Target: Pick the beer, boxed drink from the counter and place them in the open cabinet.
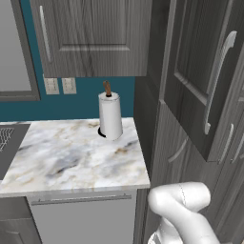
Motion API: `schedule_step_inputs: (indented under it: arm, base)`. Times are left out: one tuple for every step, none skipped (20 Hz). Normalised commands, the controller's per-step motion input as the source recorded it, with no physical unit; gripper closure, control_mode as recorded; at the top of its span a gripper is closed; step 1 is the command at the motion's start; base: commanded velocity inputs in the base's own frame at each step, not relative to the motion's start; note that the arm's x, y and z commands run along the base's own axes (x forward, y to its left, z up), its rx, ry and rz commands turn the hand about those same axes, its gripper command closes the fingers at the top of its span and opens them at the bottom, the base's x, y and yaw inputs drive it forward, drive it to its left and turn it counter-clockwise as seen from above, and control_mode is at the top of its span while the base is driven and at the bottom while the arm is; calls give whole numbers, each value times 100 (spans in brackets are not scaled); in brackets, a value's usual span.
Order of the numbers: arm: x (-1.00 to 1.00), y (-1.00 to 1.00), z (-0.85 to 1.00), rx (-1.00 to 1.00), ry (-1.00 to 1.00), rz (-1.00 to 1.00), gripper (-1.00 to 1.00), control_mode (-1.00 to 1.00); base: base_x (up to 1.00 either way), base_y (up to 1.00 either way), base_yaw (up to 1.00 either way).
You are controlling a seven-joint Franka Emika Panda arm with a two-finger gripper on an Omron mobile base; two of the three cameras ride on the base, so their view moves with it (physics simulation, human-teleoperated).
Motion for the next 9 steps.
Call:
schedule_step_inputs:
  arm:
    - [-100, -19, -24, 0, 1, 0, -100, -100]
    - [-100, -19, -30, 0, 1, 0, -100, -100]
    - [-100, -18, -36, 0, 1, 0, -100, -100]
    - [-100, -17, -44, 0, 3, 0, -100, -100]
    - [-100, -13, -52, 0, 4, 0, -100, -100]
    - [-100, -11, -55, 0, 5, 0, -100, -100]
    - [-100, -8, -60, 0, 7, 0, -100, -100]
    - [-100, -2, -64, 0, 8, 0, -100, -100]
    - [-100, 0, -66, 0, 9, 0, -100, -100]
  base:
    - [0, 0, 0]
    - [0, 0, 0]
    - [0, 0, 0]
    - [0, 0, 0]
    - [0, 0, 0]
    - [0, 0, 0]
    - [0, 0, 0]
    - [0, 0, 0]
    - [0, 0, 0]
